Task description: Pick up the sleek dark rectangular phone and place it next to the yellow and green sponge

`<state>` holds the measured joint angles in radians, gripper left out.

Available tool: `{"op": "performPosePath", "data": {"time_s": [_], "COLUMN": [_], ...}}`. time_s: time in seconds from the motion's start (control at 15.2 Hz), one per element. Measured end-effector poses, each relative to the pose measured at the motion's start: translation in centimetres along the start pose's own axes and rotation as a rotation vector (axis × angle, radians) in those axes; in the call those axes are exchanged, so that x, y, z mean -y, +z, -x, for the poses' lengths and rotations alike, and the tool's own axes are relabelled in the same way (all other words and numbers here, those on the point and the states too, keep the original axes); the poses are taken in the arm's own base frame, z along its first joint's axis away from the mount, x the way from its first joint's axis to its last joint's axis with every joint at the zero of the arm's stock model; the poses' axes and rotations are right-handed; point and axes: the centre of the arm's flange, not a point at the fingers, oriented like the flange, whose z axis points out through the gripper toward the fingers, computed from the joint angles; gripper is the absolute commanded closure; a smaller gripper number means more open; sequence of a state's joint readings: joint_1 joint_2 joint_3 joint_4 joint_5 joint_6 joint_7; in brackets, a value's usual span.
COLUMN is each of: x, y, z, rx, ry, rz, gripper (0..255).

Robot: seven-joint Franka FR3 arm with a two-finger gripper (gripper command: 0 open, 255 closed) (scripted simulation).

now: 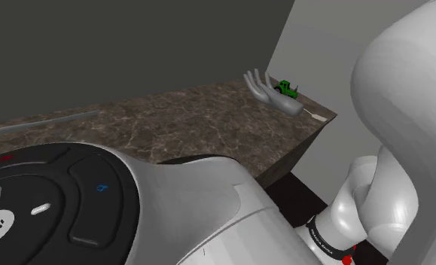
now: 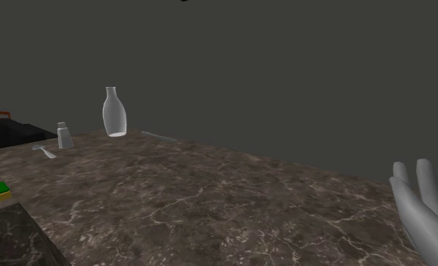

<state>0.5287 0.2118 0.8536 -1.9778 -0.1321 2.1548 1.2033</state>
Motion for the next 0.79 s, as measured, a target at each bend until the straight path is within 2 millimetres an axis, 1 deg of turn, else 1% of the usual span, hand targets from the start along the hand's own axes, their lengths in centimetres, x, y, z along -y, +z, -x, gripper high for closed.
{"op": "performPosePath", "data": {"time_s": [0.59, 0.79], "x": [-0.2, -0.3], "y": [4.8, 5.5], "z": [-0.3, -0.2], "rx": [0.000, 0.000], "ry": [0.000, 0.000], "rz": [0.000, 0.000], "gripper": [255, 255]}}
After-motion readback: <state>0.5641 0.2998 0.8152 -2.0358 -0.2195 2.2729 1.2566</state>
